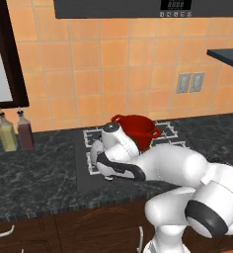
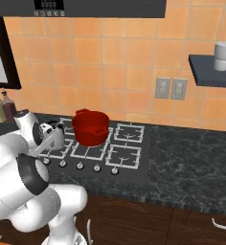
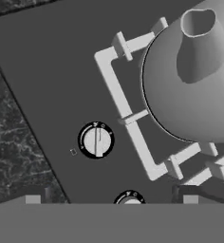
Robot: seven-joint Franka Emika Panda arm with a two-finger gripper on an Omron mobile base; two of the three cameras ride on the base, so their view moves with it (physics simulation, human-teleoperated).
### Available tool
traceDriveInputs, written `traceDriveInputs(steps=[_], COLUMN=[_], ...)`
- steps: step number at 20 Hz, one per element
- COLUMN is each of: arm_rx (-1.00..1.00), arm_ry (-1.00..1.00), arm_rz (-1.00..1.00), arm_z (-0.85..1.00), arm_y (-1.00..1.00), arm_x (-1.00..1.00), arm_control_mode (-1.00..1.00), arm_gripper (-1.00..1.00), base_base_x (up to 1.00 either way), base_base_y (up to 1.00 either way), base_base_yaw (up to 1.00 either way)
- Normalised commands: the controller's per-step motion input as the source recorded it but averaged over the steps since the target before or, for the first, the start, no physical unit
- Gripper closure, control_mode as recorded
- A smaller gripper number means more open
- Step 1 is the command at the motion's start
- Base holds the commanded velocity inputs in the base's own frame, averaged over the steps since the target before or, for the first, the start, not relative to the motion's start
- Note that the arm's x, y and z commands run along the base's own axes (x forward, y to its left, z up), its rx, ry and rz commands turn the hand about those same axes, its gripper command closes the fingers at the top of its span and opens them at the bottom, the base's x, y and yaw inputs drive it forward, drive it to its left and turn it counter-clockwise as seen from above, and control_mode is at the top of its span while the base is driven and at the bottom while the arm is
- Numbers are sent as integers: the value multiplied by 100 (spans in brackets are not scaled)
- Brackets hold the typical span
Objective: Pick the kettle from the counter and place it on a stove burner. Then turn the burner on.
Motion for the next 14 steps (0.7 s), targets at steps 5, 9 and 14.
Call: traceDriveInputs(steps=[5,9,14], arm_rx=[3,3,3], arm_ry=[-13,-19,-14], arm_rz=[-3,0,2], arm_z=[54,78,52], arm_y=[-2,5,3], arm_x=[-66,-39,-33], arm_control_mode=[-100,-100,-100], arm_gripper=[-100,-100,-100], base_base_x=[0,0,0], base_base_y=[0,0,0], base_base_yaw=[0,0,0])
